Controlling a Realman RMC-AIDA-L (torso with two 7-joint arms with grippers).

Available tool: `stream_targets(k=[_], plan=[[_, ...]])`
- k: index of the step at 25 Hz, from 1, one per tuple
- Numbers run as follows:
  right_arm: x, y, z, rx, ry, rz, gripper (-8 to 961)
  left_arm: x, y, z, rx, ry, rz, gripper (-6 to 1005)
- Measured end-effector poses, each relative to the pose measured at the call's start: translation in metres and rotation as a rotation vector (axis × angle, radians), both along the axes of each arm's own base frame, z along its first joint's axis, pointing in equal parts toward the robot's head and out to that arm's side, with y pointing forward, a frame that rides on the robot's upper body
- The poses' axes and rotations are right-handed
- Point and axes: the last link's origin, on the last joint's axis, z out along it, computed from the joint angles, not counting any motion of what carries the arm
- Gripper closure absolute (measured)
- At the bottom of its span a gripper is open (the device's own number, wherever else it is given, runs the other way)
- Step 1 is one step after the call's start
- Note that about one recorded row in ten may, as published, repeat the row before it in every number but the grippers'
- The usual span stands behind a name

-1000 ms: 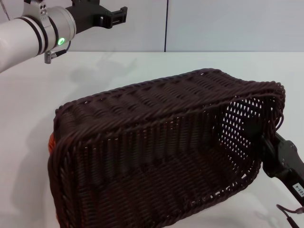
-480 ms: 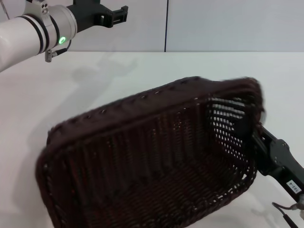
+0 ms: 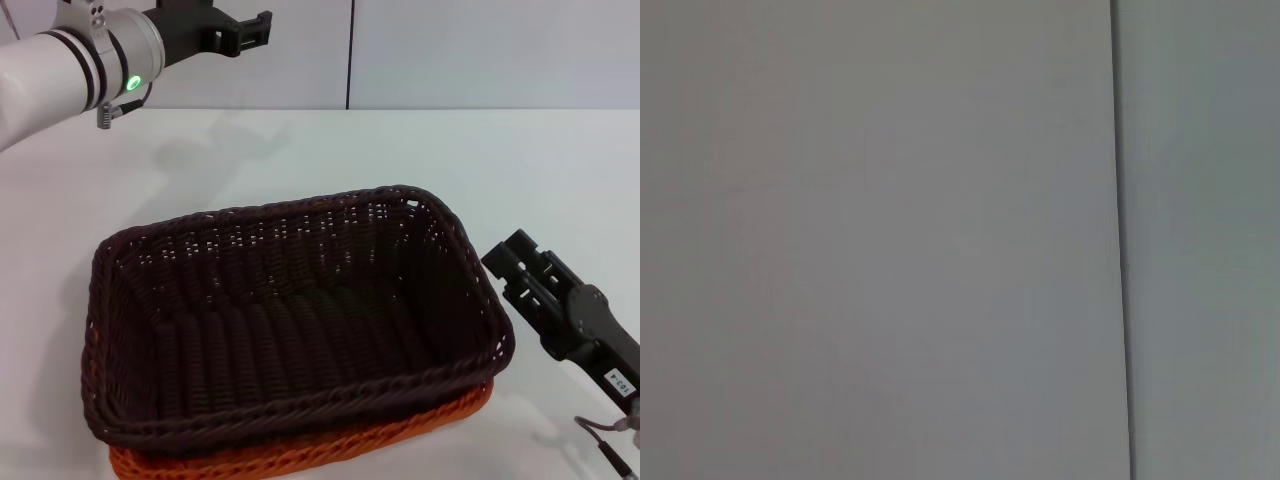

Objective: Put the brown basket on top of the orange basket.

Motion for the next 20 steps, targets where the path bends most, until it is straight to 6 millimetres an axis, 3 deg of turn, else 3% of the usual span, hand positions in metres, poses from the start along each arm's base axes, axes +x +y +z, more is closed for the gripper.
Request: stream_targets(k=[1, 11, 20], plan=[[0.000, 0.001, 0.001, 0.002, -0.004, 0.003, 376, 0.000, 0.000, 0.000, 0.000, 0.000, 0.000, 170], [-0.005, 0.029, 0.025, 0.115, -0.063, 0.090, 377, -0.004, -0.004, 0.000, -0.002, -0.047, 0.014, 170], [0.002, 0.090, 0.079, 0.355, -0.244, 0.046, 378, -0.010, -0.009, 0.006, 0.027, -0.119, 0.006, 170]])
